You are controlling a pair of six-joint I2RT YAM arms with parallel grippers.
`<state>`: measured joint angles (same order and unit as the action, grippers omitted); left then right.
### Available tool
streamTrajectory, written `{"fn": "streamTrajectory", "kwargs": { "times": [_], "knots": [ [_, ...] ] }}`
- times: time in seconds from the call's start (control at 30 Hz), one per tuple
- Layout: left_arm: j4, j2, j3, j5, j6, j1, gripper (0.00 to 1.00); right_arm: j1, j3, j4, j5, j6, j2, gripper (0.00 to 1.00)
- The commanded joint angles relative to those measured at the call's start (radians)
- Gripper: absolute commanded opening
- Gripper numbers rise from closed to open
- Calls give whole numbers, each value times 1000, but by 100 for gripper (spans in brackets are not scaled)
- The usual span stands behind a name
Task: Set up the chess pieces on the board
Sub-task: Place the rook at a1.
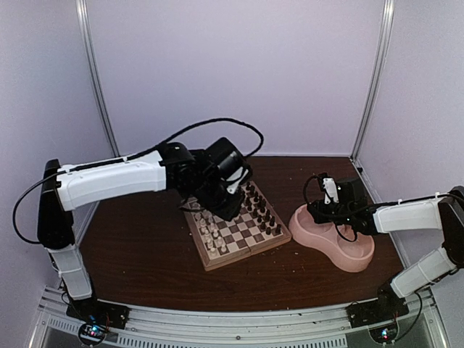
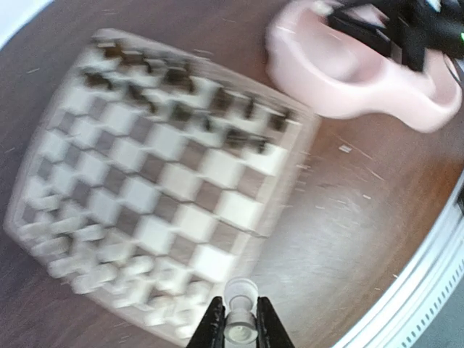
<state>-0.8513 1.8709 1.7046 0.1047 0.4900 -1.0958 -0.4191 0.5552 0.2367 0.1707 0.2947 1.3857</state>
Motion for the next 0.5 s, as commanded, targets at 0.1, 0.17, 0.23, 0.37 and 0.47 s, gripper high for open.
{"fn": "streamTrajectory", "kwargs": {
  "times": [0.1,0.17,0.23,0.37,0.47],
  "knots": [
    [-55,-158,-118,9,-63,253,15,5,7,7,14,-8,-1,14],
    [-56,-170,-126,4,-76,314,16,5,7,-4,17,-9,-1,14],
    [-55,-168,-125,8,-91,362,16,6,4,-16,20,-11,-4,14],
    [-52,-120,-100,-32,-109,462,15,5,-7,-17,39,-8,-11,14],
    [-54,-67,-61,-144,-107,531,15,5,-8,-18,49,-7,-11,14]
  ]
}}
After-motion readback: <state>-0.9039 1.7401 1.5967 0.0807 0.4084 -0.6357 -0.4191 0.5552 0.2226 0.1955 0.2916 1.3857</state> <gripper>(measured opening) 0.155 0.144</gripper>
